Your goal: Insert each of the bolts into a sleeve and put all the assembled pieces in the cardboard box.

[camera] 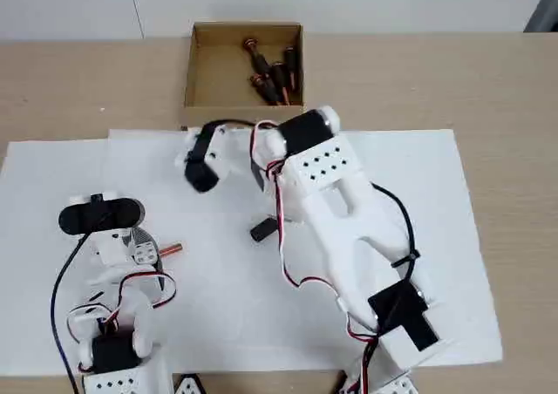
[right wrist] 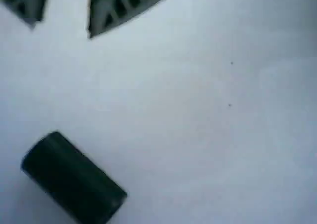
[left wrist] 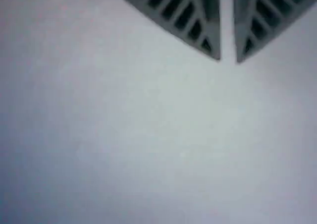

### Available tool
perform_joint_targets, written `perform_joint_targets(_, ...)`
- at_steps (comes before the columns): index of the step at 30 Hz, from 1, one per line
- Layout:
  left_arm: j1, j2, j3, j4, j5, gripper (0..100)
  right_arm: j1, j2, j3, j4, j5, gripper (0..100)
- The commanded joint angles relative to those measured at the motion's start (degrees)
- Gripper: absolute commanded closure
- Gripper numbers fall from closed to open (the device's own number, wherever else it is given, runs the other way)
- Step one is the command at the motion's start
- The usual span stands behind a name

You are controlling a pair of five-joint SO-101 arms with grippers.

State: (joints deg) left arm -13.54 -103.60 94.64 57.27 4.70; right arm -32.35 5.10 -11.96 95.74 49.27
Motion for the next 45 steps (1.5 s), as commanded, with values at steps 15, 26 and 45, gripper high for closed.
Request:
perform_joint_targets(15,-6.24,-0.62,-0.31,1.32,0.44,100,-3.21,1.80,6.86,-3.30,15.74,84.8)
perform_joint_targets(26,-6.24,-0.62,-0.31,1.32,0.44,100,-5.05,8.75,6.86,-11.03,21.45,84.7)
perform_joint_targets(45,-6.24,-0.62,-0.31,1.32,0.44,100,-5.41,21.41,6.77,-16.92,23.21,90.9)
